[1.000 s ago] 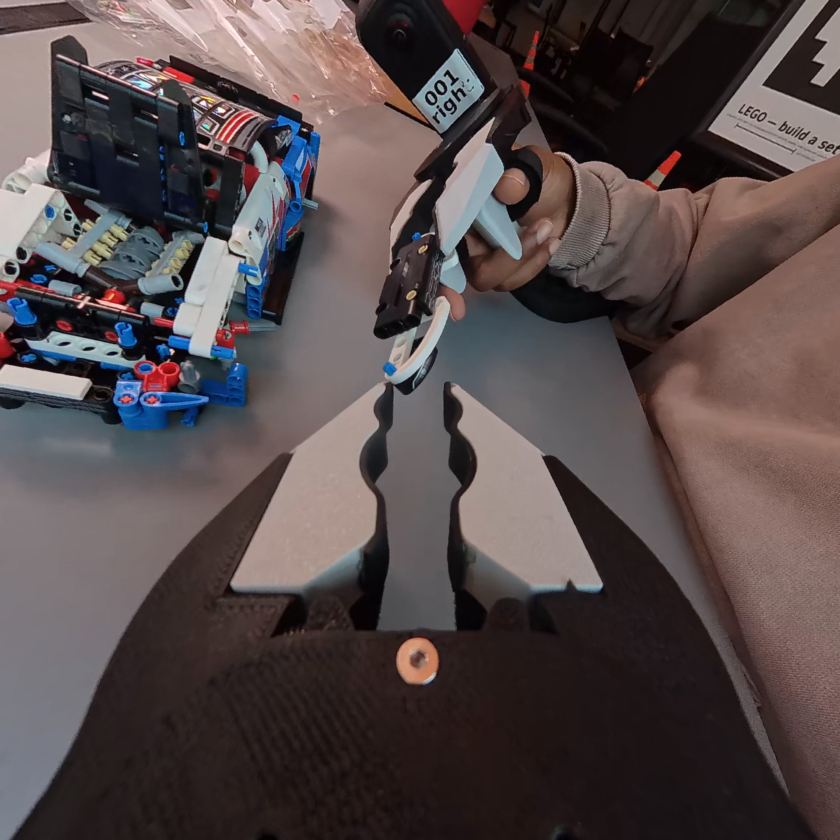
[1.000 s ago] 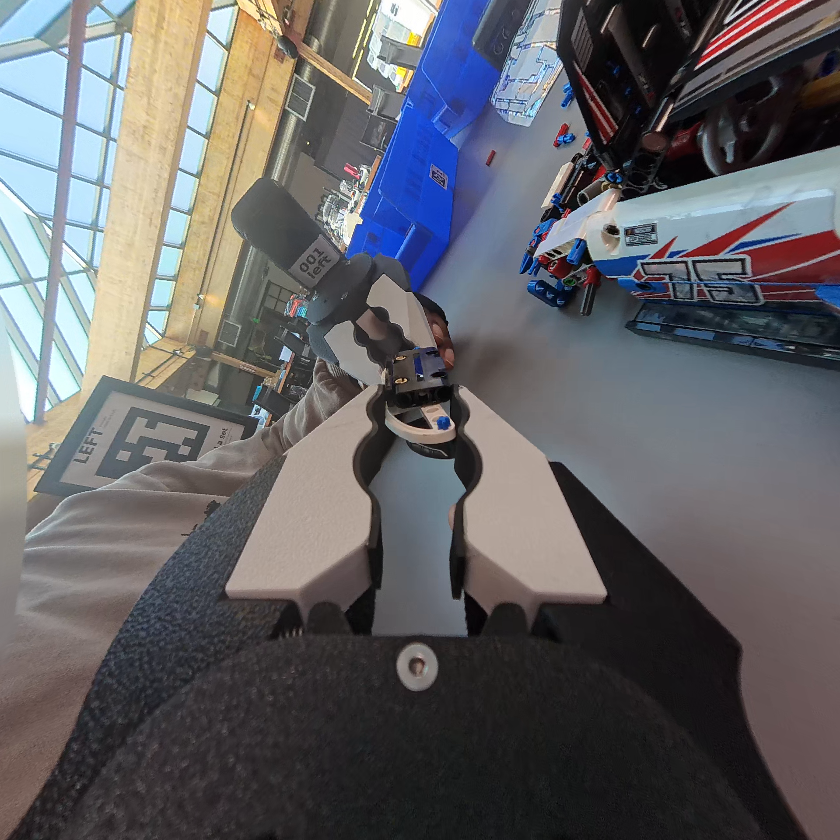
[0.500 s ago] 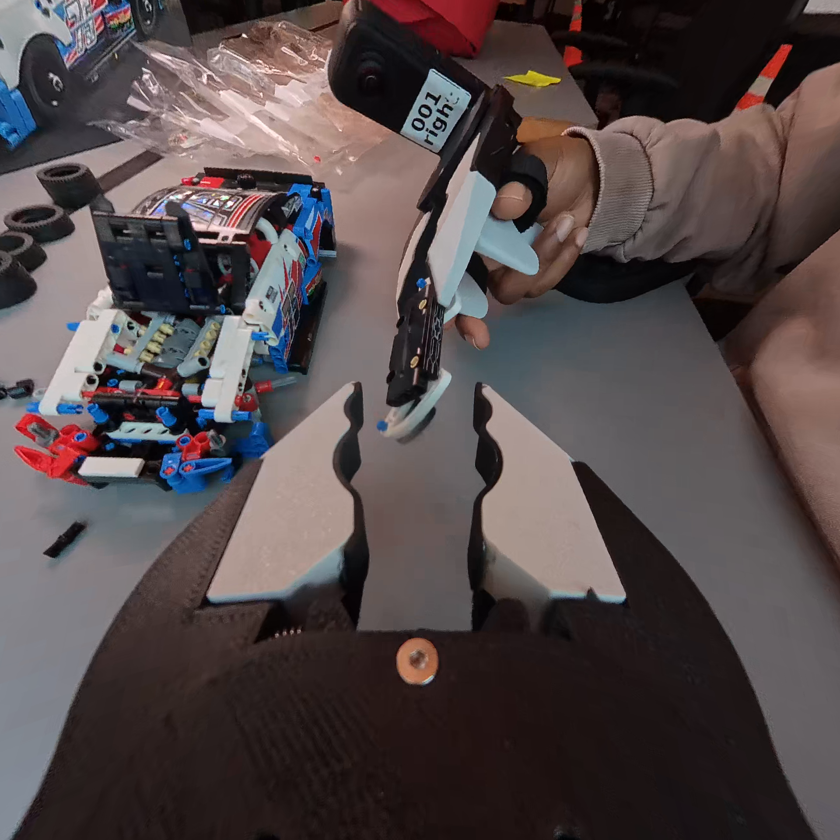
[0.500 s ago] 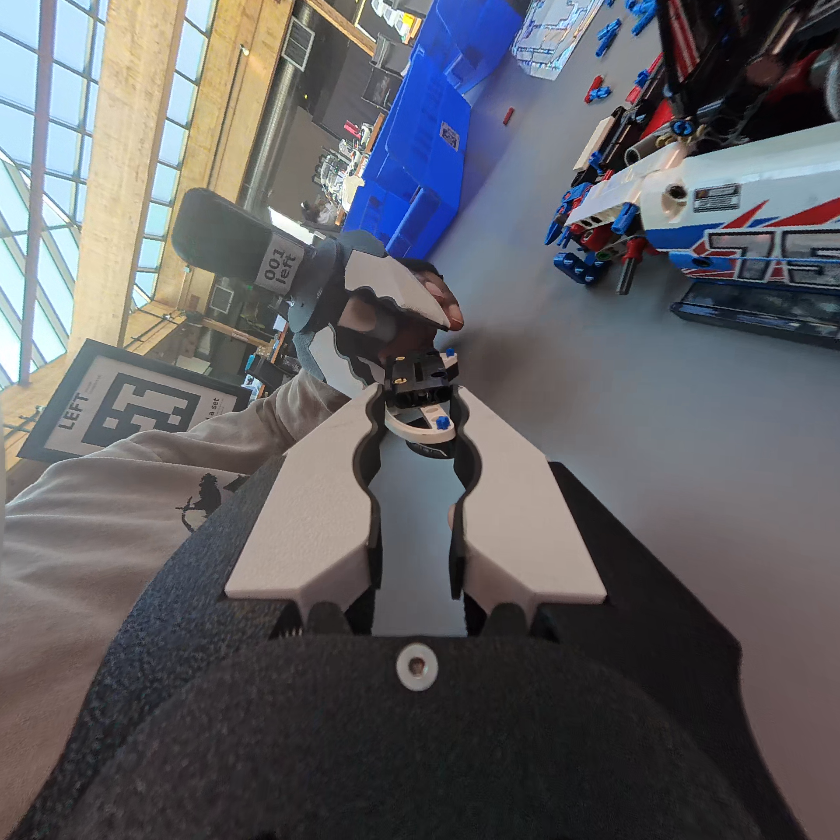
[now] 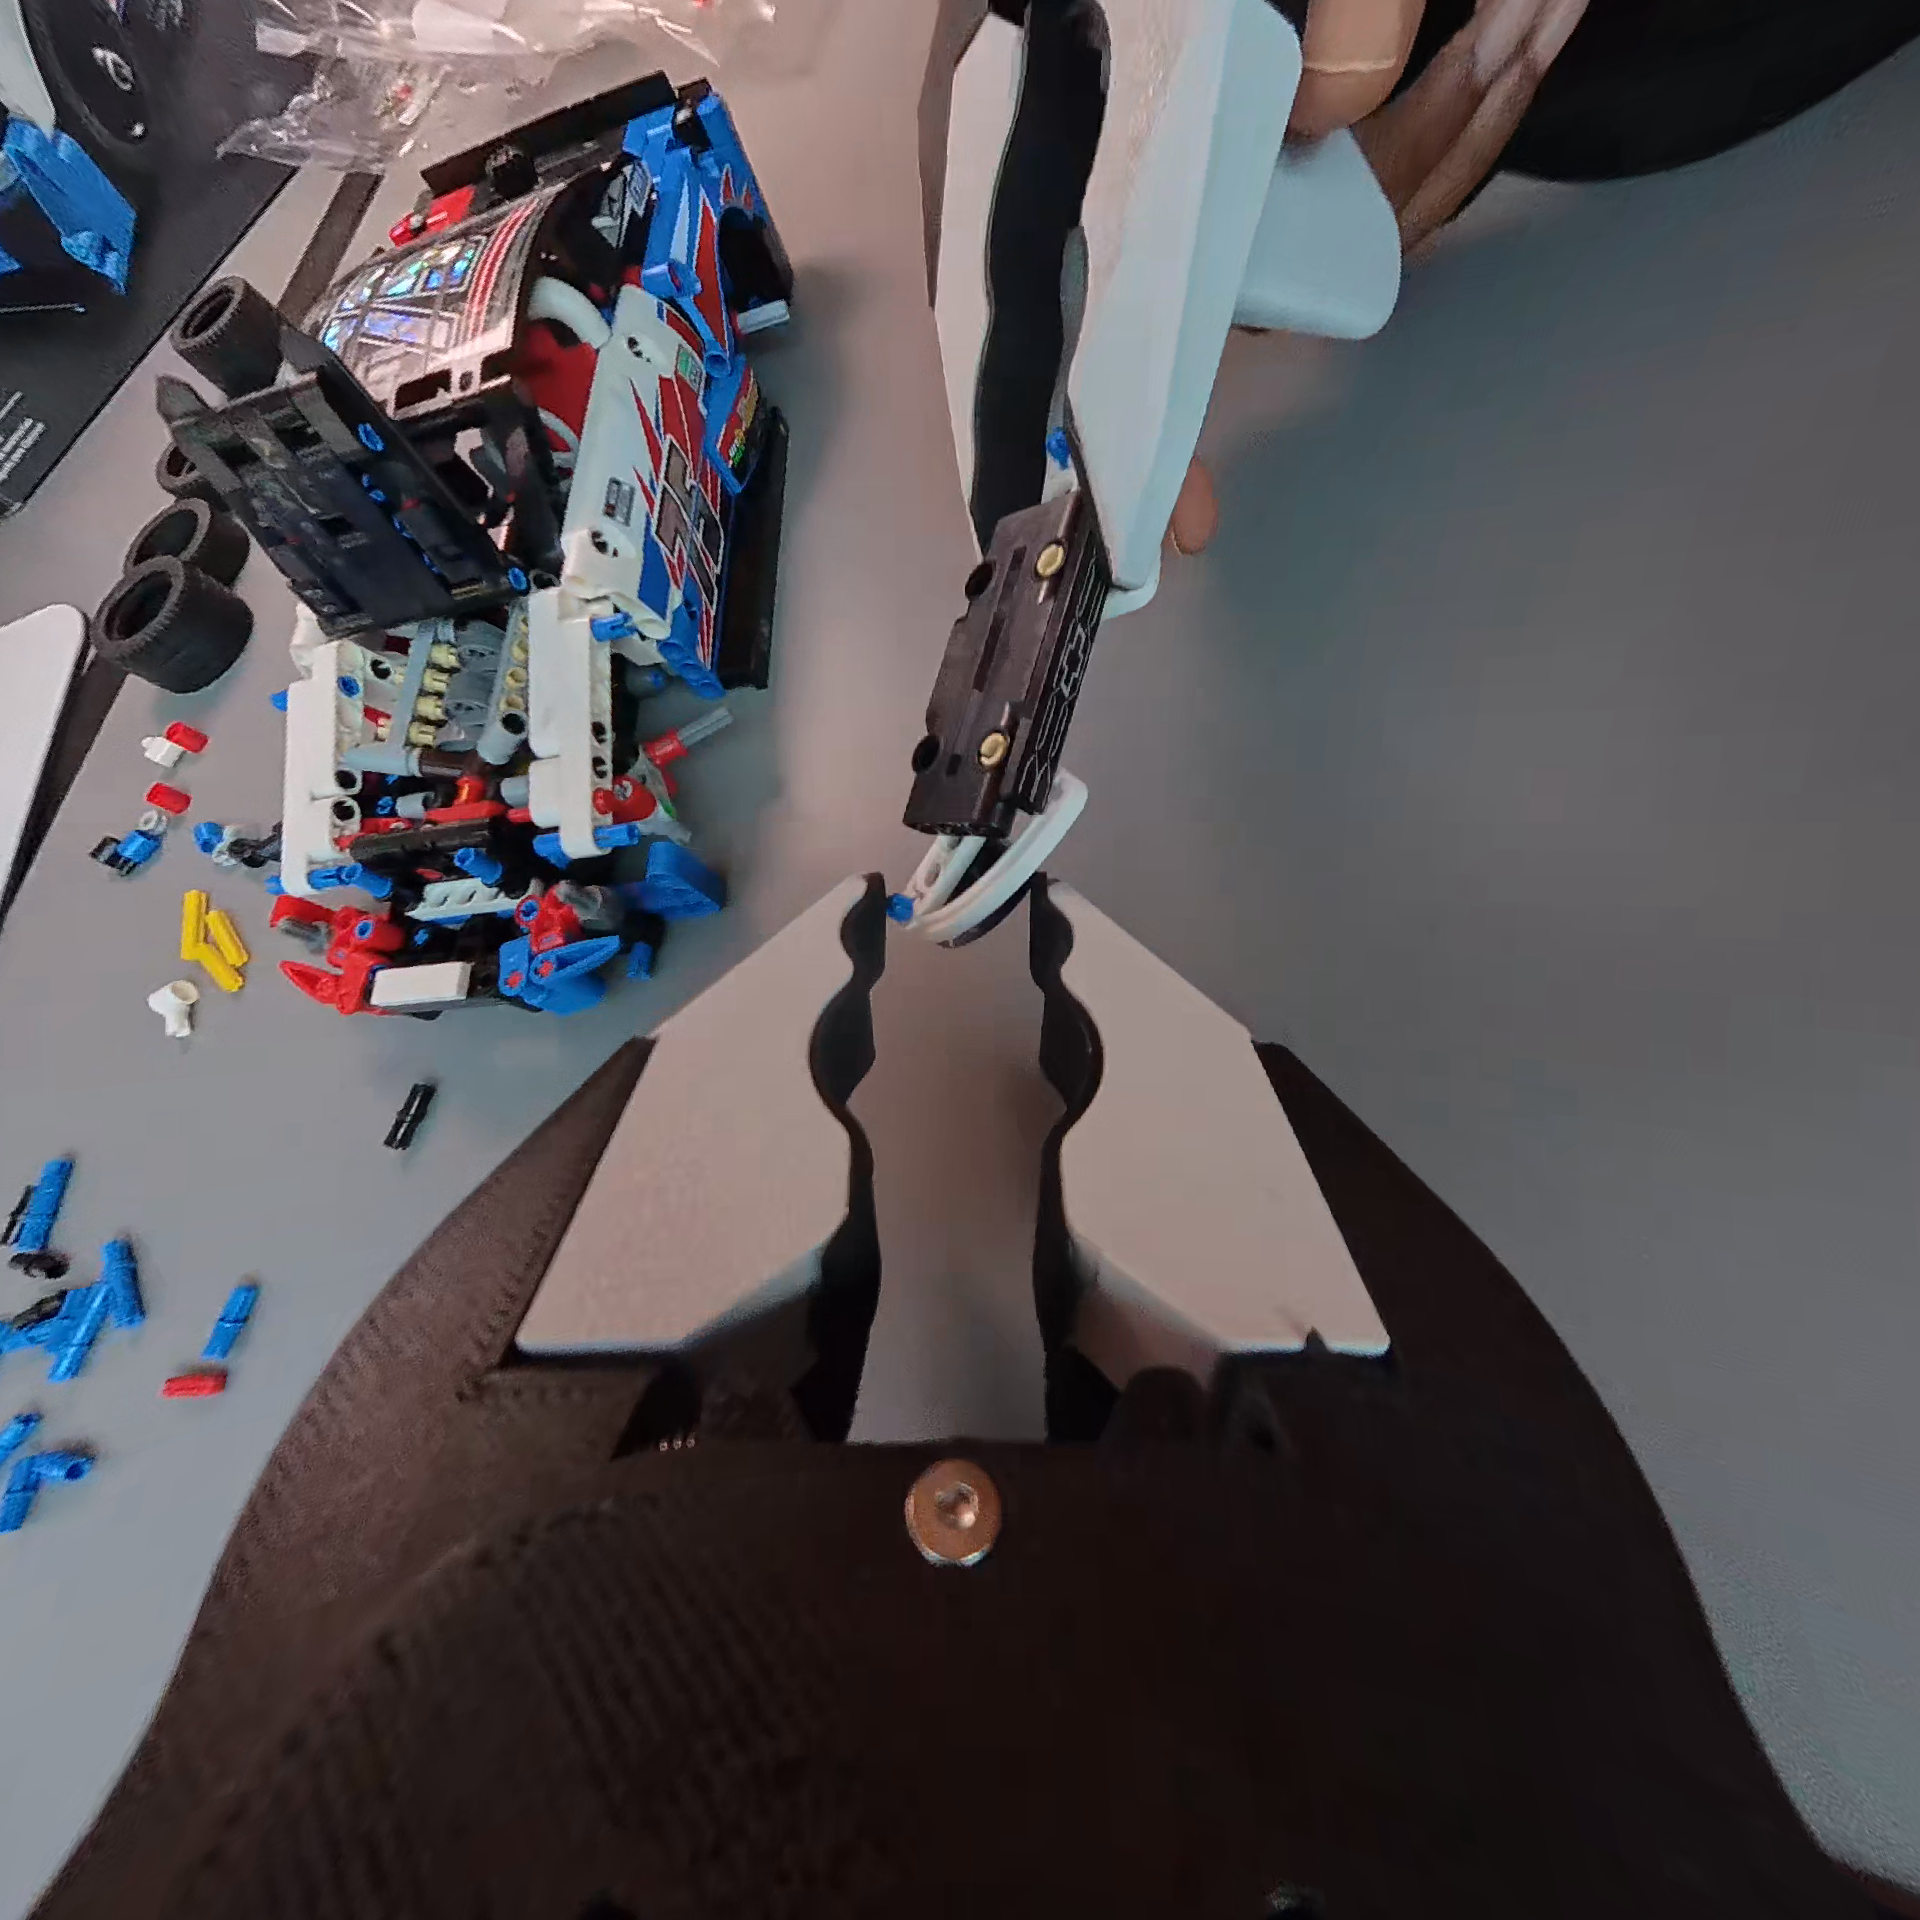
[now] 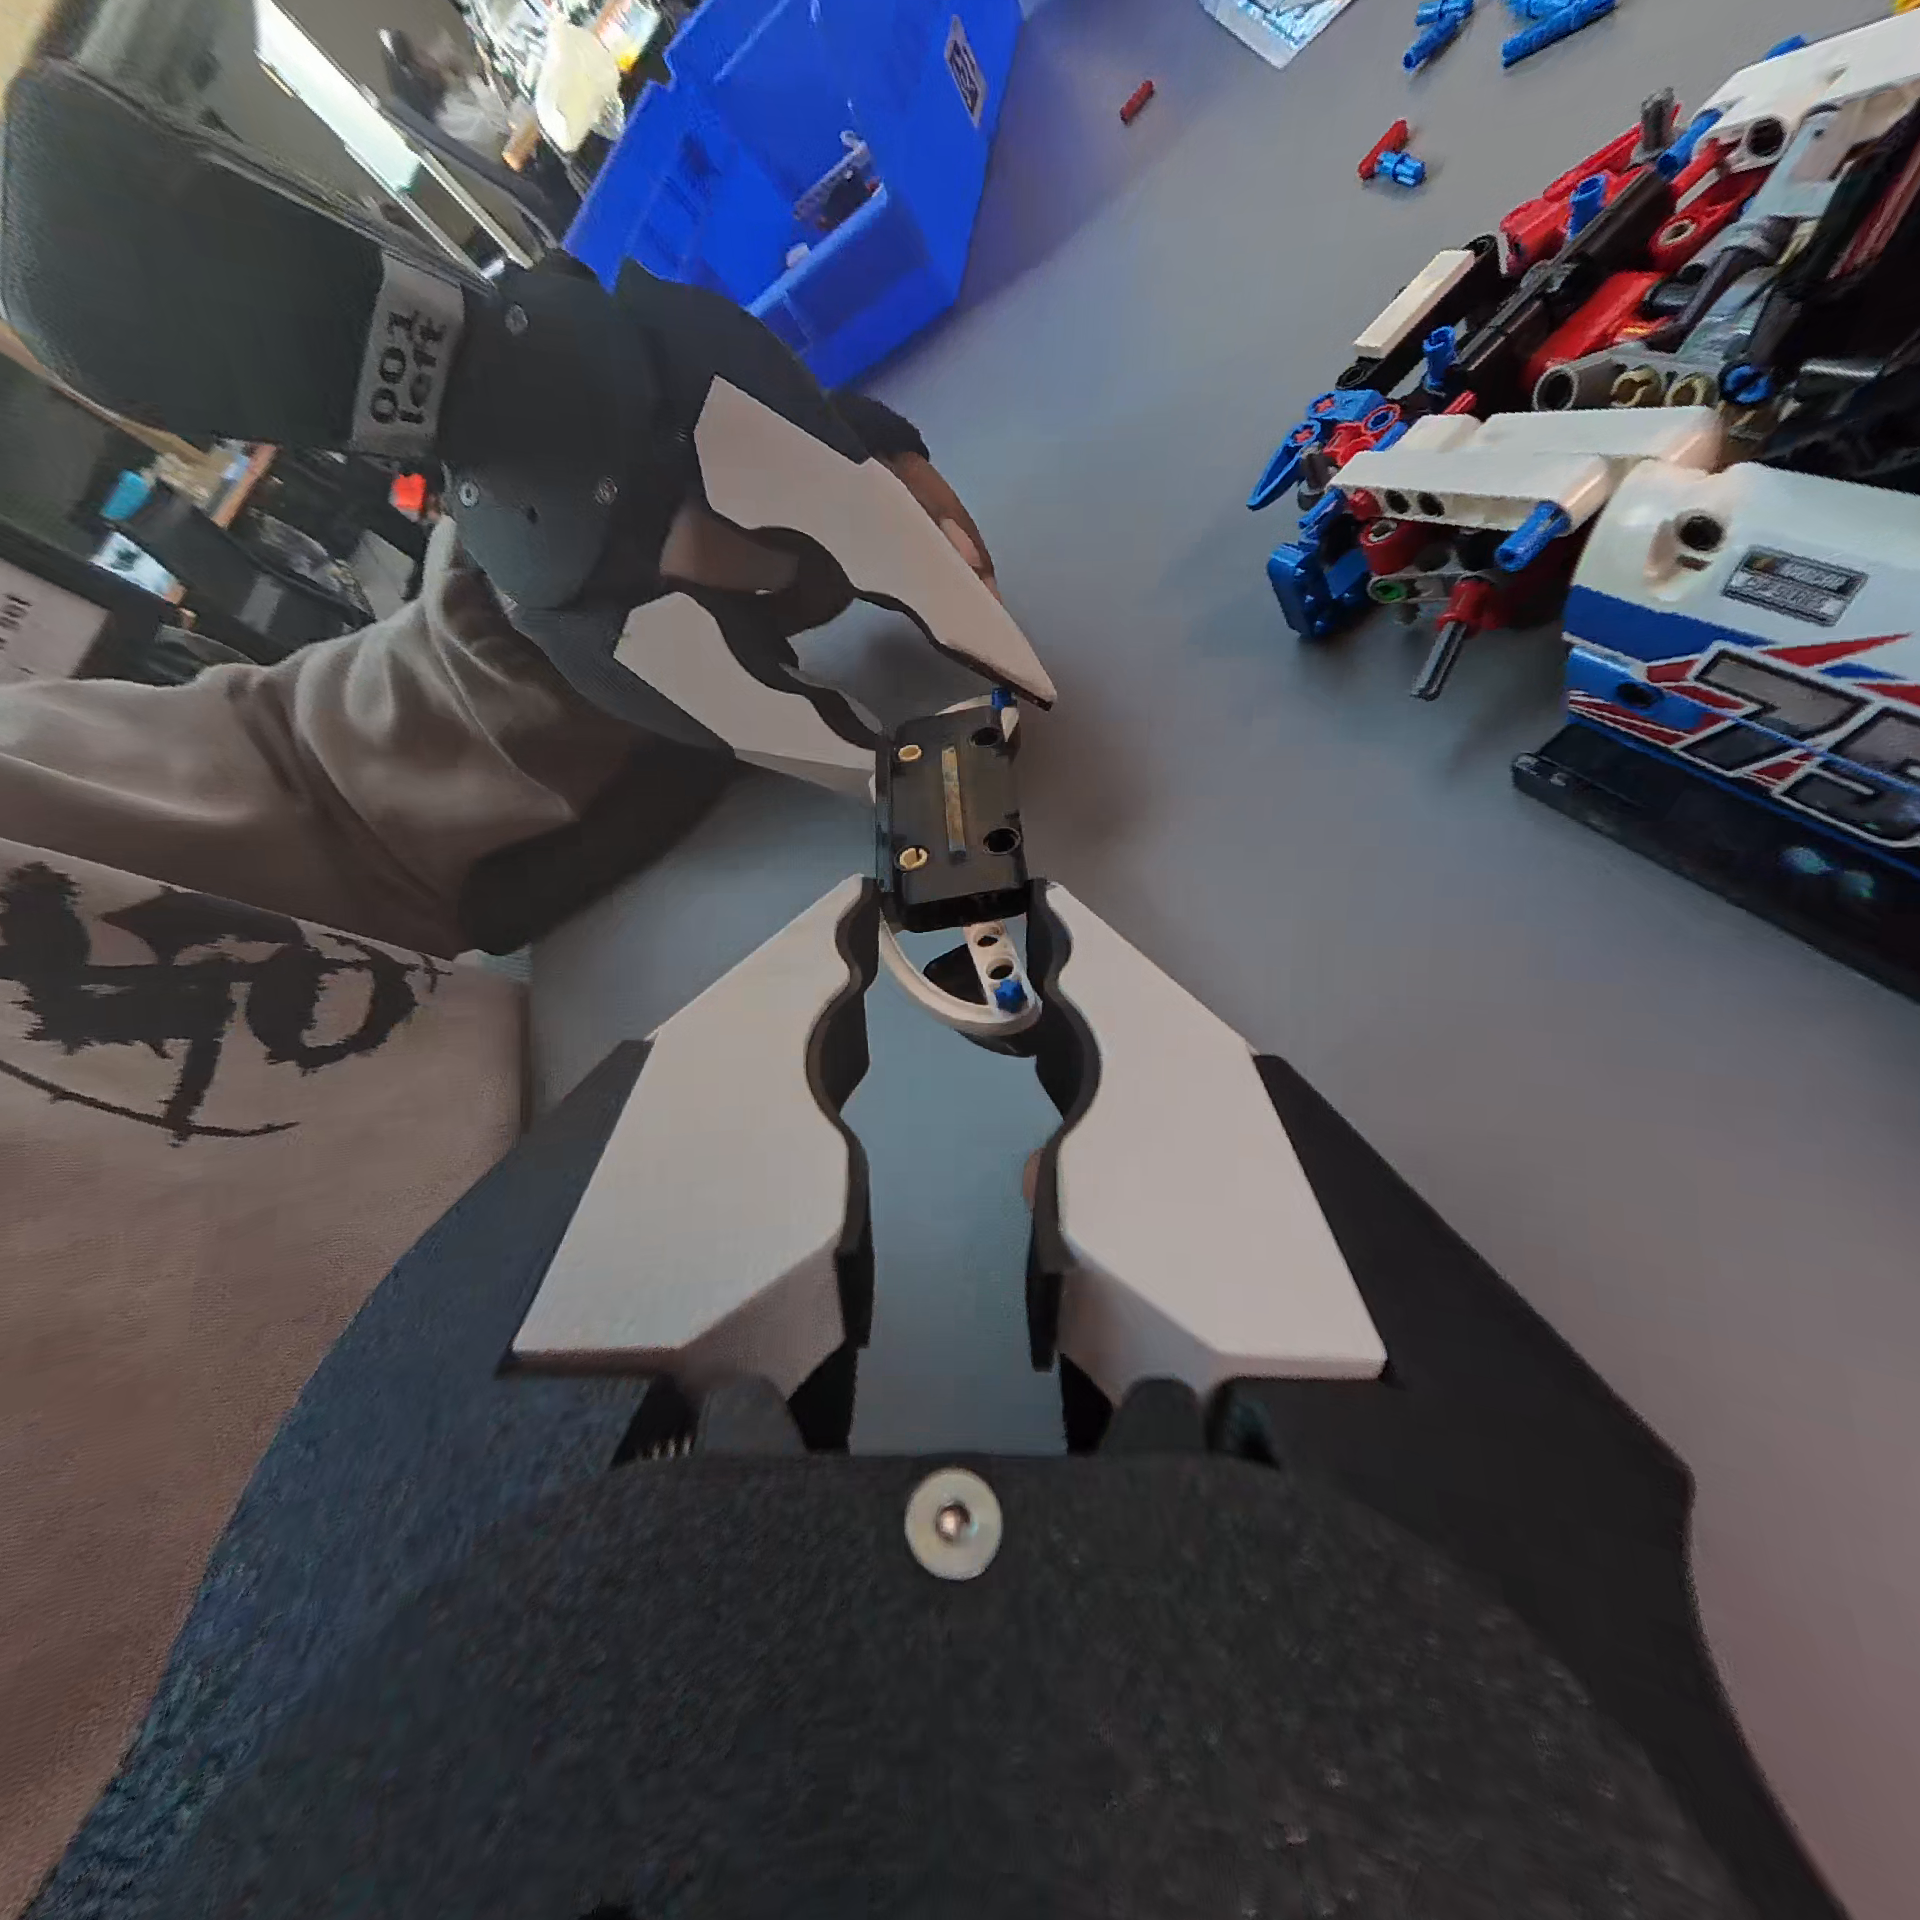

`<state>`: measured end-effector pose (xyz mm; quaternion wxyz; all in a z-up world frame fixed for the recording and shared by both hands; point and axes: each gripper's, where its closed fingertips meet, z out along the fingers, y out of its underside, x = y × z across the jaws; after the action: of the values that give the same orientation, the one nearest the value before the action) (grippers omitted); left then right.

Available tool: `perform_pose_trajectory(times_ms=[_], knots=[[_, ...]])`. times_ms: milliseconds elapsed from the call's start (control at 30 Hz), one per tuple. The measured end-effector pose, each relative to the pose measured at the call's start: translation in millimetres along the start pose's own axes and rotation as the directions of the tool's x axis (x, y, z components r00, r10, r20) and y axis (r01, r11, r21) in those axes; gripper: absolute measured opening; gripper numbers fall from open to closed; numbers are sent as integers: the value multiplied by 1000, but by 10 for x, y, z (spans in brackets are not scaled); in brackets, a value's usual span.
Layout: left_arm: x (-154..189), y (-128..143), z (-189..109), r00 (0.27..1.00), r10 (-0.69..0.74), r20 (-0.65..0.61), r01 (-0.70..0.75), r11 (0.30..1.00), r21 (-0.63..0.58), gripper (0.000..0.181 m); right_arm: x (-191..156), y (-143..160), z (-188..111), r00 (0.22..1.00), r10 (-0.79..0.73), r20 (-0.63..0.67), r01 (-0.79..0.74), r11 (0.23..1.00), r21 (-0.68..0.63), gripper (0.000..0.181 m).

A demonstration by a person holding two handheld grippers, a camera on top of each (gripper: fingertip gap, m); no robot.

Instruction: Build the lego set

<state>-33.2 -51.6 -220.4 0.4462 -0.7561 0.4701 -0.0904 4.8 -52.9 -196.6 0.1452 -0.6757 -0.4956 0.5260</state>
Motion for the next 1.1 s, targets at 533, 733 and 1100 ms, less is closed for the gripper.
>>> perform_pose_trajectory(times_ms=[533, 733, 1100], knots=[[127, 112, -200, 962, -164, -217, 173, 985, 23, 21, 167, 228, 179, 798, -562, -216, 487, 814, -317, 25], [134, -23, -148, 963, -166, -212, 182, 982, 56, 46, 150, 308, 211, 731, -659, -180, 558, 728, -399, 25], [311, 44, 85, 976, -64, -206, 56, 997, -48, 29, 85, 321, 235, 726, -666, -174, 575, 726, -378, 26]])
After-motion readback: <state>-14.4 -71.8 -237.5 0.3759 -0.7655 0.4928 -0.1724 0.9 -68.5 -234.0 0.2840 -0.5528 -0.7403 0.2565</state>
